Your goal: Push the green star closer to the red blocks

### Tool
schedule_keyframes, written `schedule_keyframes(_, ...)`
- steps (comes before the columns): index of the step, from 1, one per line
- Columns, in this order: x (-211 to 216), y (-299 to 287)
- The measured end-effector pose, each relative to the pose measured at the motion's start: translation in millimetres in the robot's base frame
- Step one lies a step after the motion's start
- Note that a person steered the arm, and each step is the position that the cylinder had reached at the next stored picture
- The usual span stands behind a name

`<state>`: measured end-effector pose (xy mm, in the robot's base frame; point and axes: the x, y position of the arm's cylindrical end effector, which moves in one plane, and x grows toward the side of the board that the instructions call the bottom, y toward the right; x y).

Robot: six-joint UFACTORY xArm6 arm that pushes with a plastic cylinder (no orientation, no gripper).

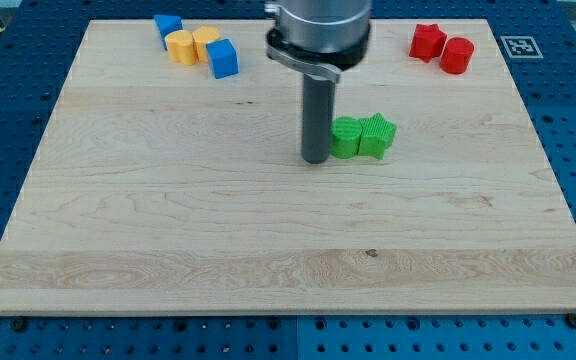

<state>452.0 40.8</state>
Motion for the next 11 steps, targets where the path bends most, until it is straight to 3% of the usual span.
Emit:
schedule_keyframes(3, -6, 87)
schedule_keyframes(7, -84, 59)
schedule_keyframes(9, -110, 109)
schedule_keyframes(11, -129, 124)
